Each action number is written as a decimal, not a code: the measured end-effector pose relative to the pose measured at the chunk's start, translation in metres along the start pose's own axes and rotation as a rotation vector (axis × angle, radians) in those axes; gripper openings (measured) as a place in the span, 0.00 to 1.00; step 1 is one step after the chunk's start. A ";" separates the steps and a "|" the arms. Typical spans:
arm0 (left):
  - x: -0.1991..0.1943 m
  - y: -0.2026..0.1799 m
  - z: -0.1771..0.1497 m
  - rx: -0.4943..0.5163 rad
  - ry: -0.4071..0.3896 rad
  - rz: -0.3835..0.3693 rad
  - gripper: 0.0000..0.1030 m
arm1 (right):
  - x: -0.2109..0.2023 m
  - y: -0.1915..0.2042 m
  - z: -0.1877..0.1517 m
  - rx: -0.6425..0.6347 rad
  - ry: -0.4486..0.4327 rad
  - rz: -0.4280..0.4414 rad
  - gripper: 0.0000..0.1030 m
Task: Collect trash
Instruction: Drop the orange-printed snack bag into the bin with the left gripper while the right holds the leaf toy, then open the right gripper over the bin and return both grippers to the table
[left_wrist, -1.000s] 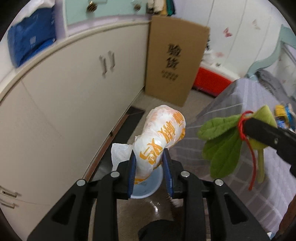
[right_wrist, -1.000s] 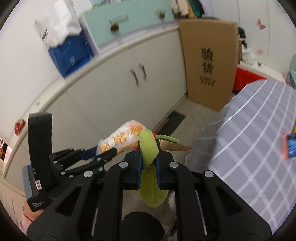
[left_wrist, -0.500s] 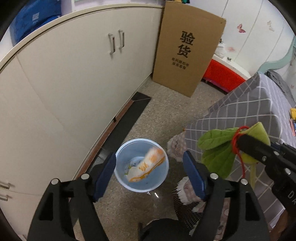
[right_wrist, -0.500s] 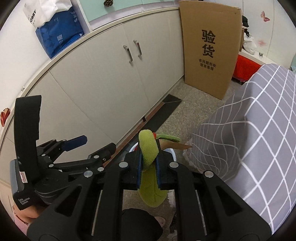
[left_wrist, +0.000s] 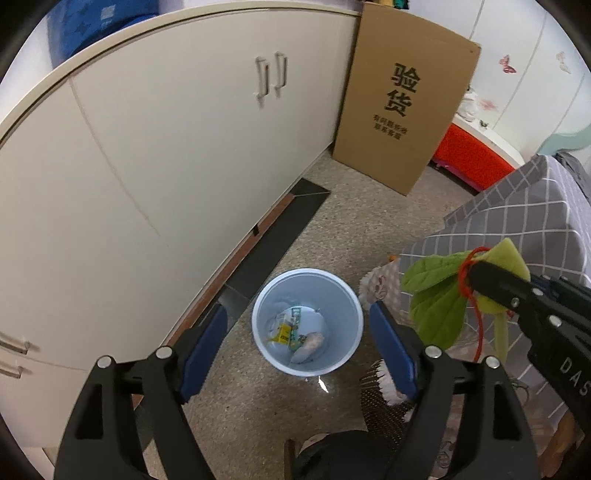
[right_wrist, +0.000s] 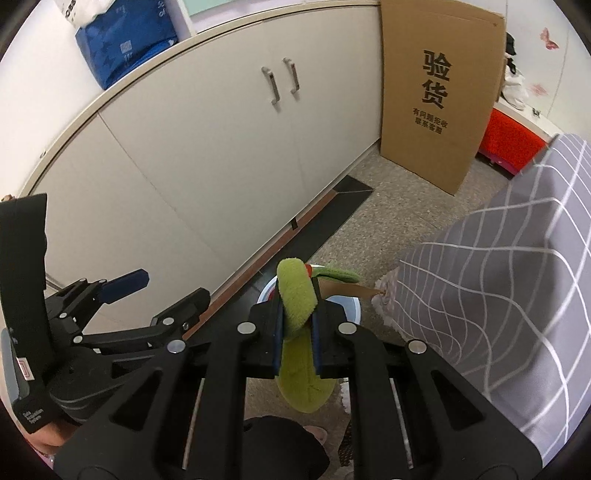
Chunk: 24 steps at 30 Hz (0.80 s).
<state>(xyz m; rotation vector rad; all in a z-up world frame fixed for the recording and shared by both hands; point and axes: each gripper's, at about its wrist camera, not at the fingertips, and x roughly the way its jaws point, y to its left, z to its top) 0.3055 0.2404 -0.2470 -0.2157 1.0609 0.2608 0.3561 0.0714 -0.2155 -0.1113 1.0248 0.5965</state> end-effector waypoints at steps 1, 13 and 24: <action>0.001 0.003 0.000 -0.008 0.002 0.013 0.75 | 0.002 0.002 0.001 -0.008 0.002 -0.001 0.12; 0.000 0.032 -0.003 -0.084 0.007 0.083 0.75 | 0.019 0.020 0.017 -0.052 -0.025 -0.010 0.61; -0.022 0.011 0.004 -0.042 -0.044 0.087 0.76 | -0.029 0.000 0.003 0.015 -0.104 -0.075 0.62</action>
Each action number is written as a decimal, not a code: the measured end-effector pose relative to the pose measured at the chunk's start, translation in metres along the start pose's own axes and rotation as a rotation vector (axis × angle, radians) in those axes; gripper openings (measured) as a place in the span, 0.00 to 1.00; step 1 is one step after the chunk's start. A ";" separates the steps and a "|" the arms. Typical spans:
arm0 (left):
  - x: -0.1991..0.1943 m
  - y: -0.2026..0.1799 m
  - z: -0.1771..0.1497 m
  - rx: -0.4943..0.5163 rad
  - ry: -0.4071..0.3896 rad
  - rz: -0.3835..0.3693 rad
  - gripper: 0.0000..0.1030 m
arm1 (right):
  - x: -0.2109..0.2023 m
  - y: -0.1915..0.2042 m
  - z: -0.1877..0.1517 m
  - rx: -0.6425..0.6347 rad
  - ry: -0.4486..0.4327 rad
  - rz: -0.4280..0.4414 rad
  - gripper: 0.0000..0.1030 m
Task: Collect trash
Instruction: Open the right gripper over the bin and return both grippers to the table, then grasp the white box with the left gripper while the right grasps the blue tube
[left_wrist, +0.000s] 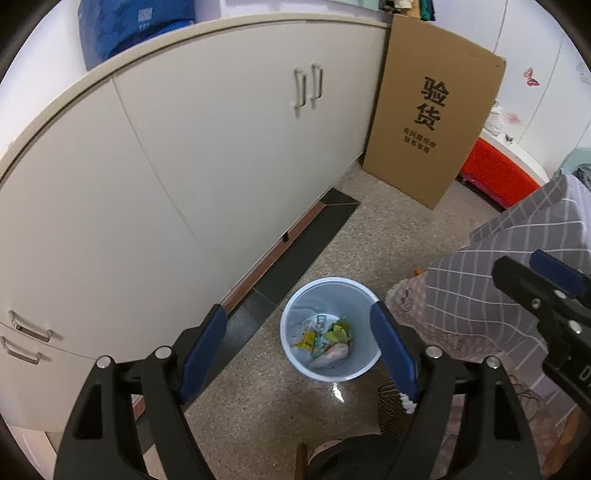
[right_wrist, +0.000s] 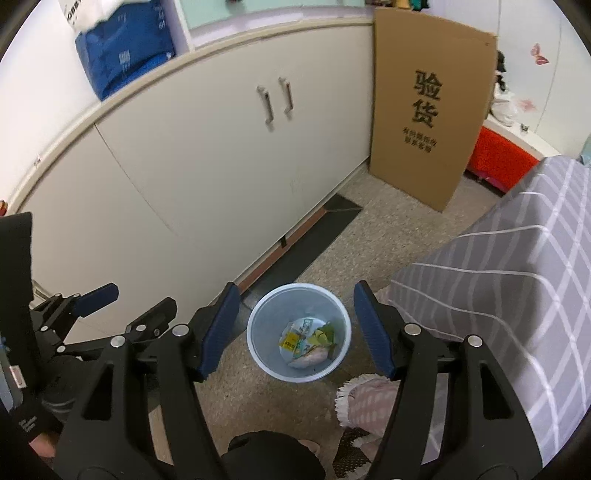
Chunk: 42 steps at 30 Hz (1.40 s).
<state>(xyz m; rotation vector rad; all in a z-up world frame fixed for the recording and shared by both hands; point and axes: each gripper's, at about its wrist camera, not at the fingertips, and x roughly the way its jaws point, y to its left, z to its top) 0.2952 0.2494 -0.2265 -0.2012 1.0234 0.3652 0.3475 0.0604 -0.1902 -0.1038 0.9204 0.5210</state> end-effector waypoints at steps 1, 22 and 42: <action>-0.005 -0.003 0.001 0.002 -0.009 -0.008 0.76 | -0.009 -0.003 0.000 0.005 -0.019 -0.002 0.62; -0.129 -0.187 -0.003 0.306 -0.197 -0.316 0.78 | -0.208 -0.193 -0.063 0.388 -0.374 -0.227 0.70; -0.156 -0.468 -0.051 0.653 -0.139 -0.743 0.78 | -0.289 -0.373 -0.177 0.736 -0.460 -0.405 0.71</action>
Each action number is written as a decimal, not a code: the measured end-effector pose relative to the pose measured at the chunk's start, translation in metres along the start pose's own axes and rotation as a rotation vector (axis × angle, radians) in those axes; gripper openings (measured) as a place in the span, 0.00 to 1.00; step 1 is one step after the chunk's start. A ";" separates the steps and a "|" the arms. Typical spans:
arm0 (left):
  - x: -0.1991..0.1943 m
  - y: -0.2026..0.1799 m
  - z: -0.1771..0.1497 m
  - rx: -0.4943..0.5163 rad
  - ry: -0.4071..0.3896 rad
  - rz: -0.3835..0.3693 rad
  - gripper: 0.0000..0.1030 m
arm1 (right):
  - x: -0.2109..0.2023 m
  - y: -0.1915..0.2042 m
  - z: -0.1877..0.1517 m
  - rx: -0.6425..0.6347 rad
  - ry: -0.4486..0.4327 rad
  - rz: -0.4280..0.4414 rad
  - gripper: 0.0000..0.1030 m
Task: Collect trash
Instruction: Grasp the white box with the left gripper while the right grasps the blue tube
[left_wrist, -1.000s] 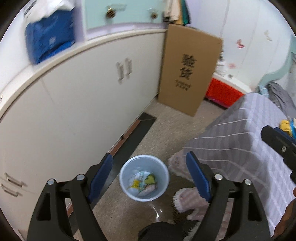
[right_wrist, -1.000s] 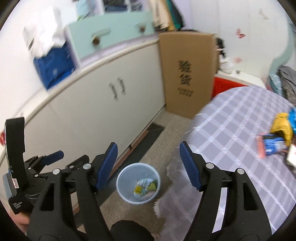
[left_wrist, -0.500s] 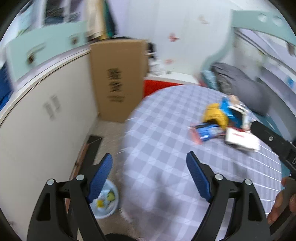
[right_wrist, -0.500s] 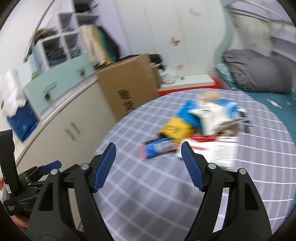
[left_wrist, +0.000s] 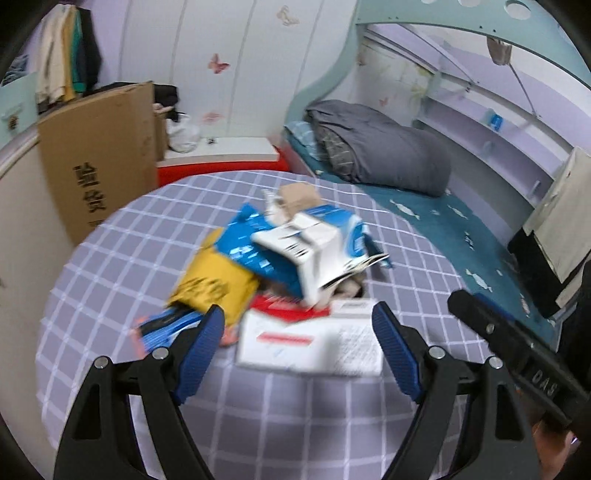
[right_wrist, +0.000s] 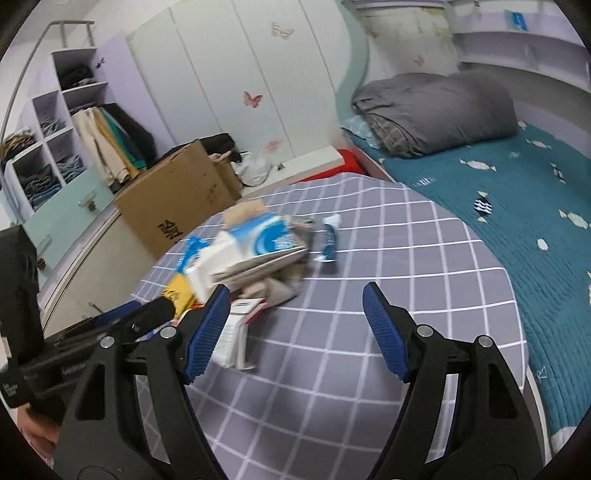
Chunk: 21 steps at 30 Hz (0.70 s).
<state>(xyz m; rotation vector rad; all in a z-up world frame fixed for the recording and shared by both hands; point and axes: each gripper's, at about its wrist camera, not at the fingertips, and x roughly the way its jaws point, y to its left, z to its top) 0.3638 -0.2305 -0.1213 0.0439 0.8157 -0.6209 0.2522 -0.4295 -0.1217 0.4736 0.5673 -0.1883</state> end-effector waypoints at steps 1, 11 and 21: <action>0.005 -0.002 0.003 0.001 0.001 0.004 0.78 | 0.002 -0.007 0.001 0.005 0.003 -0.005 0.71; 0.038 -0.011 0.023 0.005 -0.024 -0.001 0.62 | 0.023 -0.035 0.013 0.039 0.024 -0.007 0.71; 0.020 -0.009 0.022 -0.032 -0.063 -0.105 0.03 | 0.034 -0.037 0.020 0.025 0.049 0.000 0.71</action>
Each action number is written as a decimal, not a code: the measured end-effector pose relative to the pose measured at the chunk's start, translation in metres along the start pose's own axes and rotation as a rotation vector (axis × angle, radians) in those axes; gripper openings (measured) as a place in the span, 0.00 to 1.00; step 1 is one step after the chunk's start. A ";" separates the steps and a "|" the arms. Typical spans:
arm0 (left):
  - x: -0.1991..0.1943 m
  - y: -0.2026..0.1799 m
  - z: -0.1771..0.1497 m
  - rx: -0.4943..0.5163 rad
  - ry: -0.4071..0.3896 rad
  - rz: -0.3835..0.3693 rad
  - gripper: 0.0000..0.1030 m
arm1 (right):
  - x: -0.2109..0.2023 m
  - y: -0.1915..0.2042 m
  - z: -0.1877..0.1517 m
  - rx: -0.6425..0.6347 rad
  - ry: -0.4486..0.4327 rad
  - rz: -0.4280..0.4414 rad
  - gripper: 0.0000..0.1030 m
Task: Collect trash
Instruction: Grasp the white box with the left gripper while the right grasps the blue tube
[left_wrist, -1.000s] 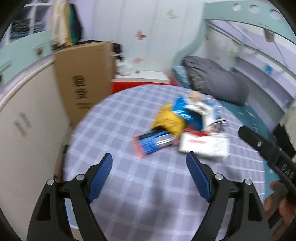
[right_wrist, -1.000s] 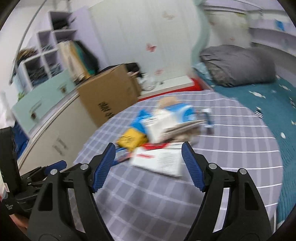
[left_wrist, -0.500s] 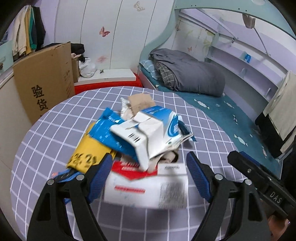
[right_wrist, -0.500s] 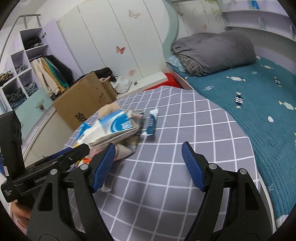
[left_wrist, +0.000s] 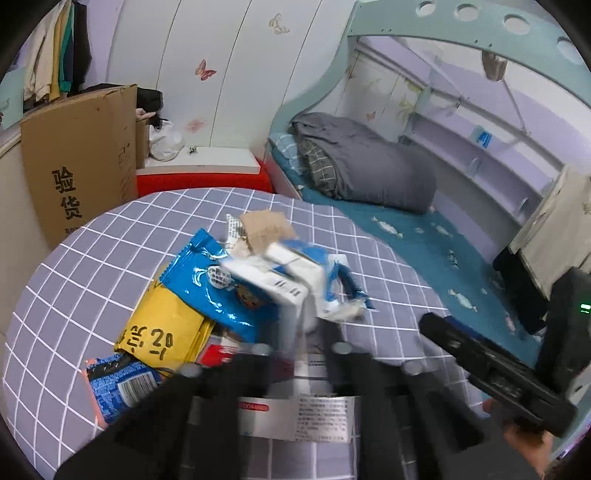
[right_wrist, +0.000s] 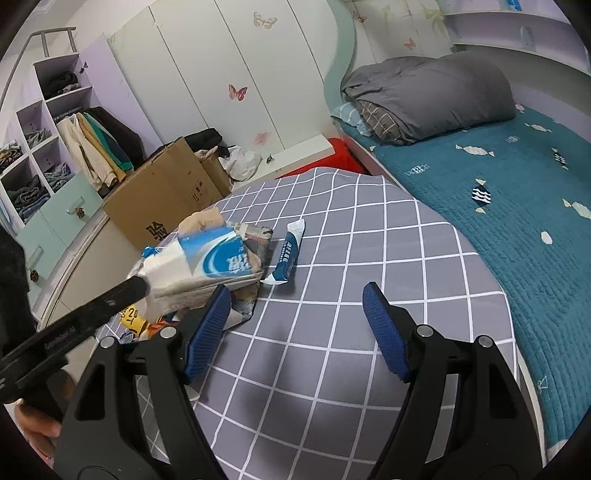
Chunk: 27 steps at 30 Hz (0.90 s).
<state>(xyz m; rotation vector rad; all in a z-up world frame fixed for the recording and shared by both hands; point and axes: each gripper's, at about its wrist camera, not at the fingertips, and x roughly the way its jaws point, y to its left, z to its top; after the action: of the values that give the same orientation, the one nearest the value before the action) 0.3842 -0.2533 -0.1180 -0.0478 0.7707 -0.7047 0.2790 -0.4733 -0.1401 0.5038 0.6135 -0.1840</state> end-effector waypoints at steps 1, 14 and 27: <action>-0.004 -0.001 -0.001 0.002 -0.008 0.000 0.03 | 0.001 -0.001 0.001 -0.001 0.002 0.000 0.71; -0.075 -0.001 0.009 -0.019 -0.234 0.060 0.02 | 0.039 0.010 0.017 -0.069 0.078 -0.039 0.68; -0.118 0.034 0.012 -0.062 -0.312 0.278 0.02 | 0.088 0.025 0.021 -0.170 0.219 -0.112 0.13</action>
<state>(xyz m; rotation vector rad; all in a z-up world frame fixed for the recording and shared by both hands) 0.3516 -0.1586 -0.0453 -0.1024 0.4863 -0.3957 0.3685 -0.4641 -0.1674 0.3267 0.8643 -0.1823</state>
